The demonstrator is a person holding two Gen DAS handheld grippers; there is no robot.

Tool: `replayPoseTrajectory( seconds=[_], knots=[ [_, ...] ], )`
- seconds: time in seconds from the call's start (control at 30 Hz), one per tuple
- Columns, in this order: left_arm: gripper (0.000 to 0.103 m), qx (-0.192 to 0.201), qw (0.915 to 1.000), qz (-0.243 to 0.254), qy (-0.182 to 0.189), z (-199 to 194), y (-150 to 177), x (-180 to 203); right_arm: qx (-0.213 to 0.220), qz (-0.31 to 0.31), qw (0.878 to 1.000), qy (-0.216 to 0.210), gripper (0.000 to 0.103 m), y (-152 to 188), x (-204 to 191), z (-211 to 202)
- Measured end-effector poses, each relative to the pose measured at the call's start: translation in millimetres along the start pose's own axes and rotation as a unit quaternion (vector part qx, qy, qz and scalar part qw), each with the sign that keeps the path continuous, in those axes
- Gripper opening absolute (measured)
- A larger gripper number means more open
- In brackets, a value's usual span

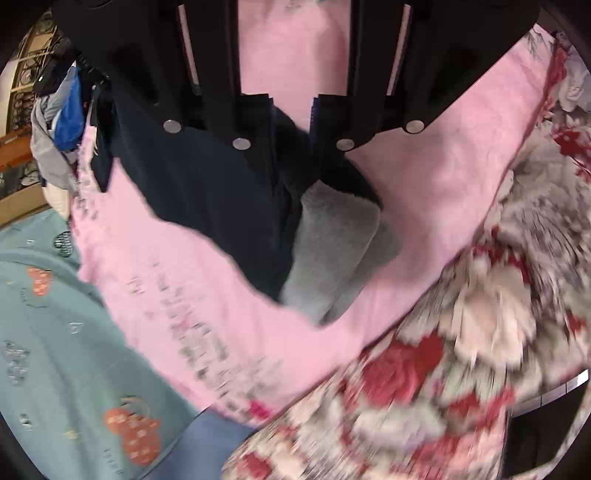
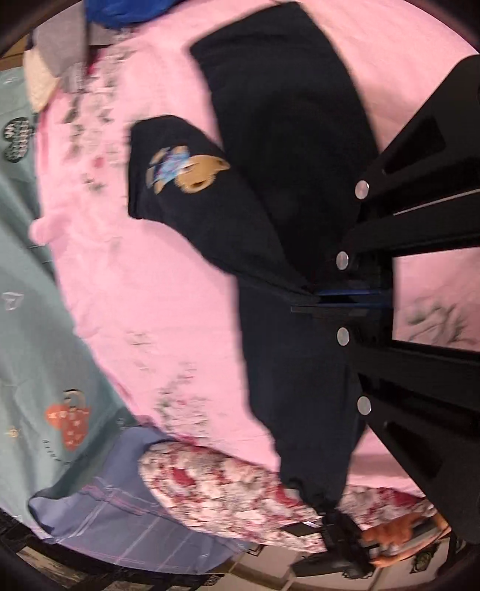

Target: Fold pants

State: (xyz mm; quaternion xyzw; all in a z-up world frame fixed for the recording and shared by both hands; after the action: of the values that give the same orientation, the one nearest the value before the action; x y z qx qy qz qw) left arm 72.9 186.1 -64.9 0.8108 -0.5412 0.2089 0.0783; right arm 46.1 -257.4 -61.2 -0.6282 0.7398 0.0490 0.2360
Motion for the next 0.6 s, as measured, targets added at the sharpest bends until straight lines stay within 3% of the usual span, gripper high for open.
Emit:
replayPoseTrajectory(
  seconds=[0.03, 0.07, 0.13, 0.2, 0.23, 0.3, 0.37, 0.47, 0.53, 0.6],
  knots=[
    [0.013, -0.013, 0.9998, -0.011, -0.007, 10.8, -0.1, -7.0, -0.021, 0.007, 1.000, 0.013, 0.003, 10.3, 7.1, 19.4],
    [0.021, -0.025, 0.9994, -0.019, -0.017, 23.2, -0.8, -13.6, -0.036, 0.017, 0.999, 0.017, 0.004, 13.4, 10.7, 31.3],
    [0.024, -0.035, 0.9988, -0.026, -0.024, 37.8, -1.7, -23.0, -0.021, 0.028, 0.999, 0.000, 0.006, 14.0, 14.1, 33.0],
    [0.027, -0.027, 0.9991, -0.023, -0.022, 29.5, -1.0, -22.8, -0.029, 0.026, 0.999, -0.010, 0.025, 9.4, 10.4, 27.2],
    [0.029, -0.017, 0.9992, -0.020, -0.030, 22.0, -1.1, -21.3, -0.022, 0.024, 0.999, -0.007, 0.038, 6.5, 9.2, 20.0],
    [0.056, 0.021, 0.9974, -0.021, -0.065, 3.8, -1.4, -20.8, -0.003, 0.013, 1.000, 0.008, 0.038, 0.8, 8.5, 4.4],
    [0.064, 0.074, 0.9937, -0.015, -0.083, -19.4, -2.7, -18.3, 0.028, 0.014, 0.999, 0.019, 0.041, -6.8, 14.1, -14.3],
    [0.068, 0.108, 0.9896, 0.002, -0.096, -36.5, -8.4, -4.1, 0.067, 0.025, 0.996, 0.058, 0.047, -28.6, 24.7, -29.2],
    [0.068, 0.102, 0.9912, 0.015, -0.083, -36.4, -8.1, 7.4, 0.076, 0.009, 0.994, 0.082, 0.047, -48.8, 21.2, -27.9],
    [0.070, 0.086, 0.9935, 0.031, -0.069, -26.9, -8.1, 23.7, 0.068, -0.012, 0.990, 0.124, 0.055, -73.7, 13.7, -16.3]
  ],
)
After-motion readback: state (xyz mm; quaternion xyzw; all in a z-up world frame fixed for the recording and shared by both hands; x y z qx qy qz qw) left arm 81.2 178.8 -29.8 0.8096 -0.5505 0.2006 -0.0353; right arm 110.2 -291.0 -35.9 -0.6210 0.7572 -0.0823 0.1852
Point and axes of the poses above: each gripper's, at about its wrist camera, not at the fingertips, and z roughly the way its jaws point, x to its right, y to its underside, the point moved 4 cm from there along z, roughly the way its jaws point, and after that the axes turned 15 degrees about -x, right-handed, at the moved point
